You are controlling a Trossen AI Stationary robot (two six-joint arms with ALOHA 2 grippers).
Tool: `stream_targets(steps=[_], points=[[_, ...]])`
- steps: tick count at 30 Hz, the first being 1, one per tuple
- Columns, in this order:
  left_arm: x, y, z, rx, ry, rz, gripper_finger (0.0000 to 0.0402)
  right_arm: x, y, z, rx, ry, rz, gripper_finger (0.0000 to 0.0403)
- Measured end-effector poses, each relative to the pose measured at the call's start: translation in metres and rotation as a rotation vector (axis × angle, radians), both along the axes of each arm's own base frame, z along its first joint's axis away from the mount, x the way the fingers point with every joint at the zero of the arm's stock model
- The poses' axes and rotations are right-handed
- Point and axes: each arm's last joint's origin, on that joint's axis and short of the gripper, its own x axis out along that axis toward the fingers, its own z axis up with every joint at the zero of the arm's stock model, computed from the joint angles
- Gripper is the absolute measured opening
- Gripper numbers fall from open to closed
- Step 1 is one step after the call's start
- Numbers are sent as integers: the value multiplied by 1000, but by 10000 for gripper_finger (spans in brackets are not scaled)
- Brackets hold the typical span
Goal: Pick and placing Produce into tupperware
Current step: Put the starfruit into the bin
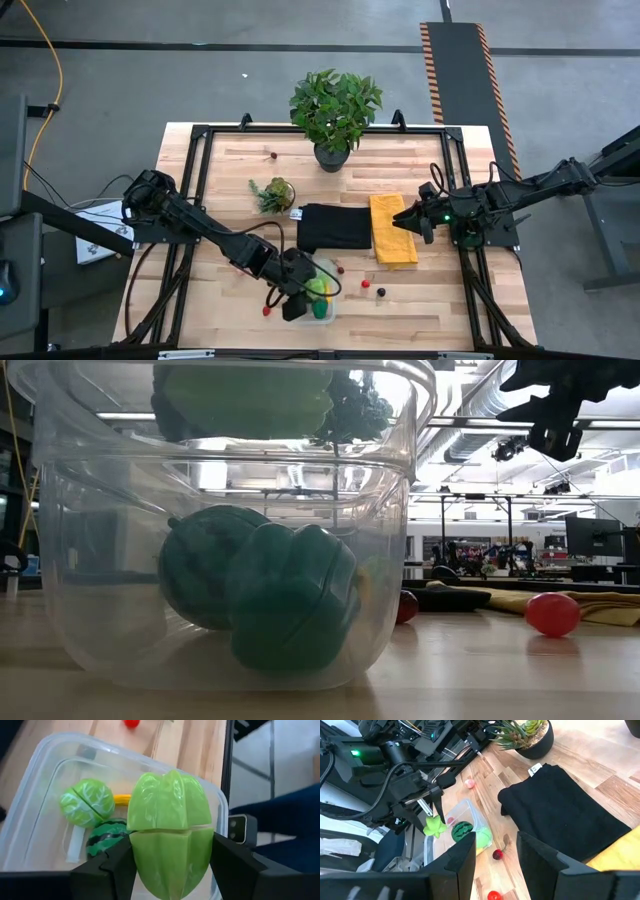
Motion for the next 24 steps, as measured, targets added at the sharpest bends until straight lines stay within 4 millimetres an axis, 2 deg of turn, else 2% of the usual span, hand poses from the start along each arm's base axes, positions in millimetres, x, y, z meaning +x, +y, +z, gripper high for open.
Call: stream_targets(steps=[14,24], points=[[-5,2,-4,227,11,-257,215,0,0,0,49,4,-20,133],[-4,3,-2,304,-23,-319,215,0,0,0,91,7,-39,133]])
